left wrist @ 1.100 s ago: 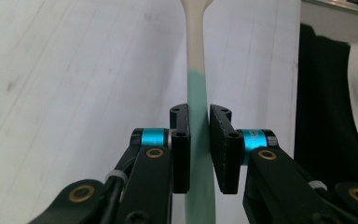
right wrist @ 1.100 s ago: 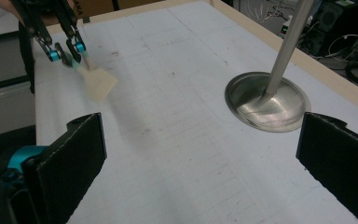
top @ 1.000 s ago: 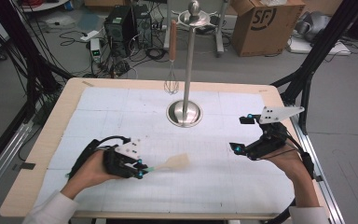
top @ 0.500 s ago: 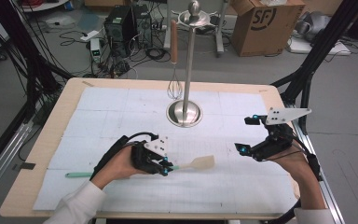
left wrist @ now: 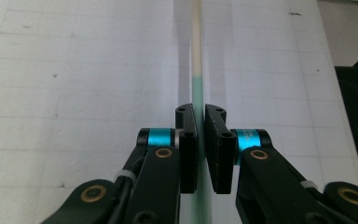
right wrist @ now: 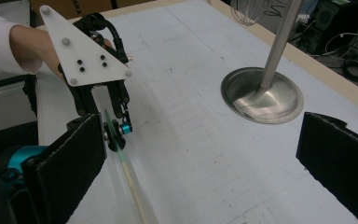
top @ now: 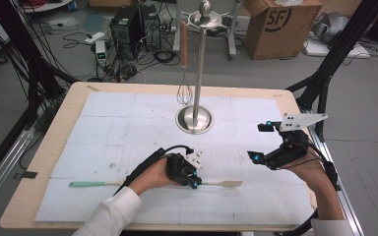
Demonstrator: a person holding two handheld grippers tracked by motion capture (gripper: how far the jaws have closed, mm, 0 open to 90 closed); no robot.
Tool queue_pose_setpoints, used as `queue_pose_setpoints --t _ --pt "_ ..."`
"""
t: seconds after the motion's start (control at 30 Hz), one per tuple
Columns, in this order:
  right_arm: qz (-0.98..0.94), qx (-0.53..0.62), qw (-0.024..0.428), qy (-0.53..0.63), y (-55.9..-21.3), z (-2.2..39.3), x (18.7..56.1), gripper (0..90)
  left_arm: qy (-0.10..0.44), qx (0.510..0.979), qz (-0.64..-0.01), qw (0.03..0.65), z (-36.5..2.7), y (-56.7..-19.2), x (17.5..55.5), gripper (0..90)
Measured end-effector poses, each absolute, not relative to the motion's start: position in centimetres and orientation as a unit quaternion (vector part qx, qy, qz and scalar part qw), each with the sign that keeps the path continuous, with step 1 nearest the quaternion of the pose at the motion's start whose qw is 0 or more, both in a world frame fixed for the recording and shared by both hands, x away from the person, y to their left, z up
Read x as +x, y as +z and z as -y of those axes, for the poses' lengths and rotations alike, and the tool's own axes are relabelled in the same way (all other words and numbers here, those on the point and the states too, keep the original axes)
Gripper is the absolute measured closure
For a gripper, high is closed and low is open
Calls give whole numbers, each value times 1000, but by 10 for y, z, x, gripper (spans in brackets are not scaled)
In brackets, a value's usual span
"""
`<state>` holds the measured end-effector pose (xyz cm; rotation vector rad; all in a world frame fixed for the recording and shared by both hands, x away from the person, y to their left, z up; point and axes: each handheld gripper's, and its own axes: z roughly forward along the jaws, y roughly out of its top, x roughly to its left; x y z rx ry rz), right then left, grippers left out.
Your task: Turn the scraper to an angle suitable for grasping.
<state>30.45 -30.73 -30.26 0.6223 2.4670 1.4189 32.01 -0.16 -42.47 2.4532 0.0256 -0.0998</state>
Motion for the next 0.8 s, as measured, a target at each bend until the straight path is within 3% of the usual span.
queue_pose_setpoints --t 0.23,0.5,0.8 --pt "-843 212 111 482 -305 306 305 4 -17 939 -4 342 2 -430 327 808" --pt "-844 211 110 481 -306 305 305 4 21 934 -32 357 -13 -419 330 378" --pt "-848 205 111 476 -307 301 306 4 48 915 -56 396 -62 -386 322 51"
